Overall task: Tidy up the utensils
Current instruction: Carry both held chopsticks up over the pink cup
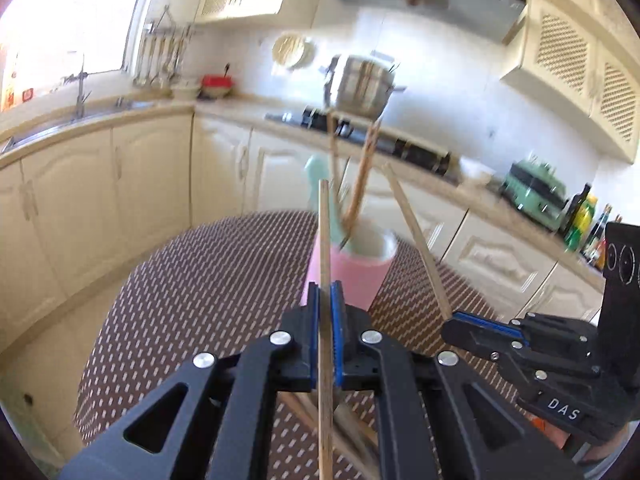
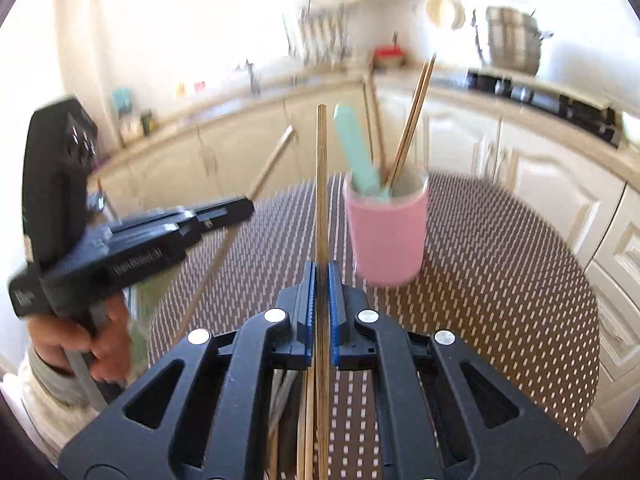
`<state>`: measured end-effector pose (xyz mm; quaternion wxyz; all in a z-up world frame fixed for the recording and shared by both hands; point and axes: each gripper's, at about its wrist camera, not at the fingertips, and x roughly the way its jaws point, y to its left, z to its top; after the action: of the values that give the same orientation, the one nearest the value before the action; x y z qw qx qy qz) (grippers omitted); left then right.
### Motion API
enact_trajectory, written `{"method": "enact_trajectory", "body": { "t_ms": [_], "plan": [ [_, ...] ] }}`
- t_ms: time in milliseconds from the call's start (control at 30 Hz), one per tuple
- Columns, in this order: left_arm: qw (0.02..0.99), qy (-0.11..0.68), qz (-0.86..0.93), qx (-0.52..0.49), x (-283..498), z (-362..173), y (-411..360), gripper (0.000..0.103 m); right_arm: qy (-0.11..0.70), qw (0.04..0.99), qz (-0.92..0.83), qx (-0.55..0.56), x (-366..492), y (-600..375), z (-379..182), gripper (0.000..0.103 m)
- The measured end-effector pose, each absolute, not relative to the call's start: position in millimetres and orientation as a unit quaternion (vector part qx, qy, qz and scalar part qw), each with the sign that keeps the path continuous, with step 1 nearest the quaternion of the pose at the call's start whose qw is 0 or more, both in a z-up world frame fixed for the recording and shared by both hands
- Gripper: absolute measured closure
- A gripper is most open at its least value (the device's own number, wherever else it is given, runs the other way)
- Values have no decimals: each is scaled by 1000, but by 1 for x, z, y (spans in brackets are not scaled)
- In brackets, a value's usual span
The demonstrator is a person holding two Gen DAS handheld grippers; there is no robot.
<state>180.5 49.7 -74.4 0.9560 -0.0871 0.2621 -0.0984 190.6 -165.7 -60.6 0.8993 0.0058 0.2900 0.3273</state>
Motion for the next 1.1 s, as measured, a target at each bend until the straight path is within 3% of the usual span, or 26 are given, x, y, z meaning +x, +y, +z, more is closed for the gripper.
{"method": "enact_trajectory", "body": {
  "t_ms": [500, 1100],
  "plan": [
    [978, 0, -183, -101, 203, -16, 1, 97, 75, 946, 292, 118, 229, -183, -7, 97],
    [980, -76, -136, -124, 272, -19, -1, 97, 6, 954, 260, 148, 284, -182, -8, 96]
  ]
}}
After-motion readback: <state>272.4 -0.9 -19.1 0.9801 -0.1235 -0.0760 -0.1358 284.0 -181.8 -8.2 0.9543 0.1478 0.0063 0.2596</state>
